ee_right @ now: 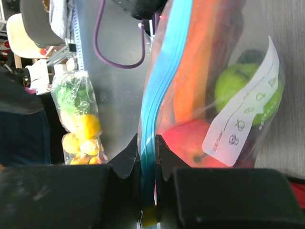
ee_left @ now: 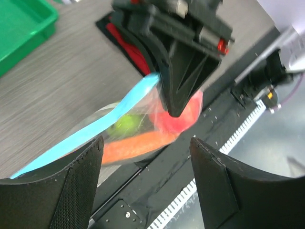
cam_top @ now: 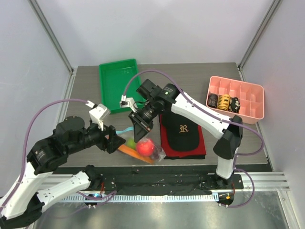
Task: Open the zip-top bag and remove the fake food
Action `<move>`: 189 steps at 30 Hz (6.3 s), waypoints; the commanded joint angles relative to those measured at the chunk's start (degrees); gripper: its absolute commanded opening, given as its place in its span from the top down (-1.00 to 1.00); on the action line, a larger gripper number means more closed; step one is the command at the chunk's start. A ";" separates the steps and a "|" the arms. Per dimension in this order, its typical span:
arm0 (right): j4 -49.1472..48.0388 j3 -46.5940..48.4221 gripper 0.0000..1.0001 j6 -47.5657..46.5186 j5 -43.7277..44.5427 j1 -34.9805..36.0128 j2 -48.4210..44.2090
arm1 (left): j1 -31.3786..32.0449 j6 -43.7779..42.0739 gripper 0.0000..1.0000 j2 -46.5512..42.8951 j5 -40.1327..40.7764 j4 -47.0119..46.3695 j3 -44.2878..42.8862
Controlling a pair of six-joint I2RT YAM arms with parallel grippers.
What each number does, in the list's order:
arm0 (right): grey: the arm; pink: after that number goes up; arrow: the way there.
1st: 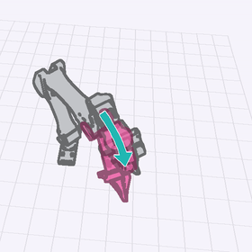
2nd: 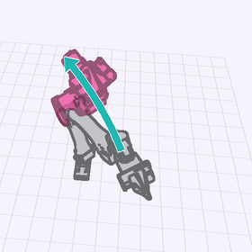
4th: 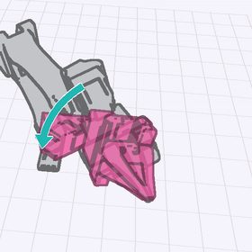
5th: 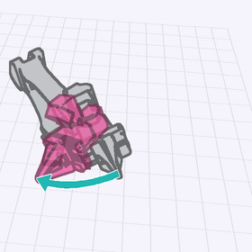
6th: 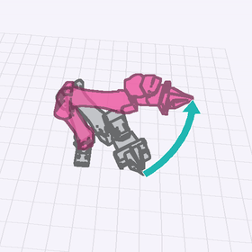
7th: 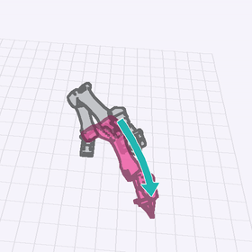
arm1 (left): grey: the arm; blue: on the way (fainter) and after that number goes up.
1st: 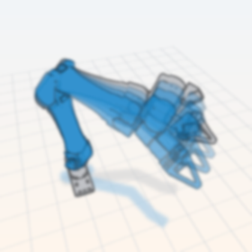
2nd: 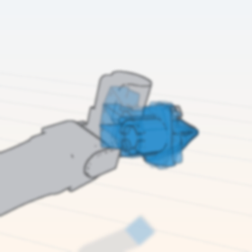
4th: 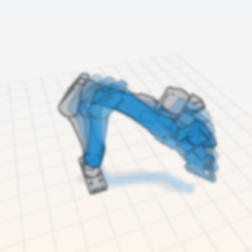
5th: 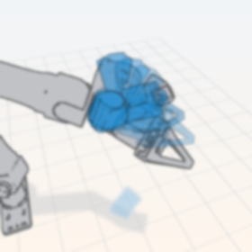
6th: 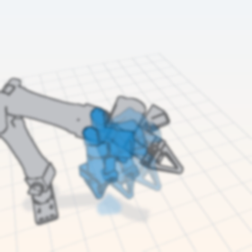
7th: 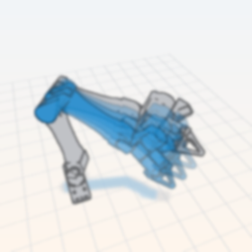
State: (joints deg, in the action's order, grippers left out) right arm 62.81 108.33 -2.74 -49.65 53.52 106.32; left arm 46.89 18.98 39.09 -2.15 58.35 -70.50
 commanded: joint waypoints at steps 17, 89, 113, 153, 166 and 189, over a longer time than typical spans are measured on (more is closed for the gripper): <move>-4.35 -2.16 0.97 8.10 -6.08 3.44 -11.66 | -0.22 -5.80 -0.39 4.85 -16.74 -13.16 4.75; -72.74 -38.38 0.97 40.28 -3.00 -3.51 -16.59 | -0.22 21.36 -0.48 -0.95 5.32 -7.89 7.92; -69.06 -38.20 0.97 37.38 2.02 -12.47 -17.91 | -2.68 26.55 -0.16 5.20 13.75 -9.13 5.81; -67.99 -36.35 0.97 36.49 -4.14 -14.40 -15.79 | -24.92 18.37 0.57 16.02 -31.16 -27.33 12.14; -75.99 -40.65 0.97 47.21 14.21 -14.84 -16.85 | -24.92 12.75 0.99 15.49 -25.10 -17.24 9.07; -62.19 -35.74 -0.45 27.70 -8.27 -11.79 -15.27 | -24.92 14.33 1.00 9.59 -27.90 -23.28 11.88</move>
State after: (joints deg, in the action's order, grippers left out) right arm -2.59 70.87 32.25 -50.83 38.37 92.40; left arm 22.00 35.92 46.65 -26.26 38.89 -55.00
